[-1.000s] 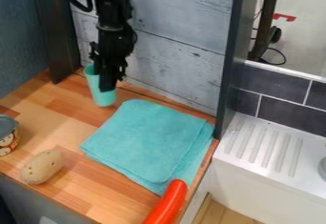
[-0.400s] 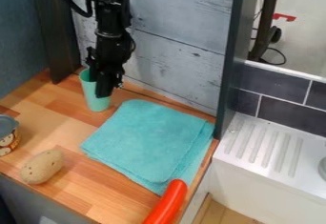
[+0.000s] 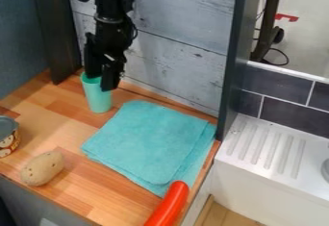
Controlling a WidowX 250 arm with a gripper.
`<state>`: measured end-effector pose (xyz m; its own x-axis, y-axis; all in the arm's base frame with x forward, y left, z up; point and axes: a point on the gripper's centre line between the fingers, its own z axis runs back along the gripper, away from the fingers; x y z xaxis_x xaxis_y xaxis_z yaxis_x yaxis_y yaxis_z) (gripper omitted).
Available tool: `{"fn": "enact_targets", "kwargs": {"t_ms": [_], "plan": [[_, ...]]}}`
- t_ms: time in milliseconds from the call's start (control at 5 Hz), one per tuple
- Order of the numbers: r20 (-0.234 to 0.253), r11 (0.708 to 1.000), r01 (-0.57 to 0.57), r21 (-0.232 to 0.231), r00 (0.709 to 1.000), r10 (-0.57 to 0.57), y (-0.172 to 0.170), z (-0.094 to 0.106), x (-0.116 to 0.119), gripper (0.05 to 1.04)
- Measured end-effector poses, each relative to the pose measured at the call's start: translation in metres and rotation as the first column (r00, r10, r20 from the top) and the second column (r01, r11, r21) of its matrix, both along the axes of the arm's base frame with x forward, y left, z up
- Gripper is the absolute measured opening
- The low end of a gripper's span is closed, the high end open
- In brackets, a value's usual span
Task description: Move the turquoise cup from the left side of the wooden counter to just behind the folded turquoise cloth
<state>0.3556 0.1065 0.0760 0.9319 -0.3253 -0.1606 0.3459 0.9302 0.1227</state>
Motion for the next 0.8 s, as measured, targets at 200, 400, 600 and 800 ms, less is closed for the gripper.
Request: {"fn": "enact_targets", "kwargs": {"t_ms": [200, 400, 600, 800], "plan": [[0.023, 0.998, -0.041, 0.054, 0.999, 0.039, 0.003, 0.017, -0.019, 1.011], [0.054, 0.992, -0.122, 0.012, 0.991, 0.121, 0.002, 0.041, -0.059, 1.007], [0.025, 0.964, -0.261, -0.06, 0.965, 0.263, 0.025, 0.046, -0.102, 1.007], [0.017, 0.949, -0.298, -0.105, 0.953, 0.302, 0.034, 0.049, -0.122, 1.007]]}}
